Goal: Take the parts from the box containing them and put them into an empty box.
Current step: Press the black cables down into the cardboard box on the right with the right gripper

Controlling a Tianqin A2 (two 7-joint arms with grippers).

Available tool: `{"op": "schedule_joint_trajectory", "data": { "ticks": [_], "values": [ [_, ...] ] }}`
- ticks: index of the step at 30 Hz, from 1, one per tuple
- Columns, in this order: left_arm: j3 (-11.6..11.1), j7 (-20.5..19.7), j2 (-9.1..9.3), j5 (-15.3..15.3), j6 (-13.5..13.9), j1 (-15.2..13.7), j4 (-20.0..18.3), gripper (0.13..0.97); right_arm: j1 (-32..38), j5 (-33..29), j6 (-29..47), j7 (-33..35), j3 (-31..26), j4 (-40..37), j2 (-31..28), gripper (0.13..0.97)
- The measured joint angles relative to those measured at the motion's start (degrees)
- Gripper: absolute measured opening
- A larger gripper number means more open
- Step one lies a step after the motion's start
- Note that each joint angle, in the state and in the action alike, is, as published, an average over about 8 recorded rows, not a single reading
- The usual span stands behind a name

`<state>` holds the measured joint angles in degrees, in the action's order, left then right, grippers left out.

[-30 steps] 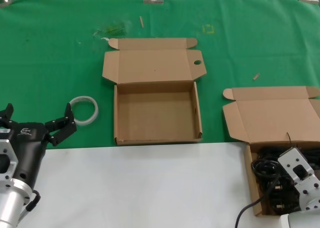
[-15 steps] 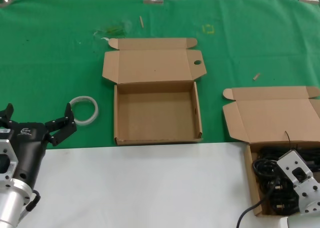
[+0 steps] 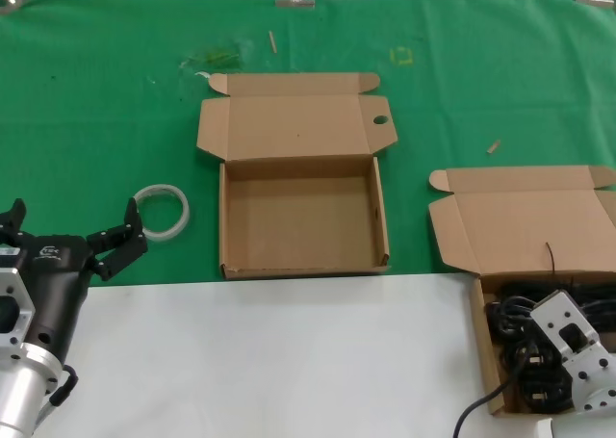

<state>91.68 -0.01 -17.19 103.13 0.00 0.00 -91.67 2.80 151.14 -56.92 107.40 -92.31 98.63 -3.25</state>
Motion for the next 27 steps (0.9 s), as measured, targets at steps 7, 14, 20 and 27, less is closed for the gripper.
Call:
{"op": "schedule_joint_trajectory", "data": {
  "ticks": [7, 14, 20, 27],
  "values": [
    [0.0, 0.0, 0.00, 0.0, 0.0, 0.0, 0.0, 0.965, 0.4, -0.3, -0.2, 0.0, -0.1, 0.6, 0.0, 0.258],
    [0.0, 0.0, 0.00, 0.0, 0.0, 0.0, 0.0, 0.965, 0.6, -0.8, -0.5, 0.1, -0.3, 1.6, 0.0, 0.189],
    [0.0, 0.0, 0.00, 0.0, 0.0, 0.0, 0.0, 0.965, 0.4, -0.9, -0.5, 0.0, -0.5, 2.3, 0.0, 0.156],
    [0.0, 0.0, 0.00, 0.0, 0.0, 0.0, 0.0, 0.965, -0.3, -0.3, -0.2, -0.7, -0.5, 3.0, 0.0, 0.140]
  ]
}}
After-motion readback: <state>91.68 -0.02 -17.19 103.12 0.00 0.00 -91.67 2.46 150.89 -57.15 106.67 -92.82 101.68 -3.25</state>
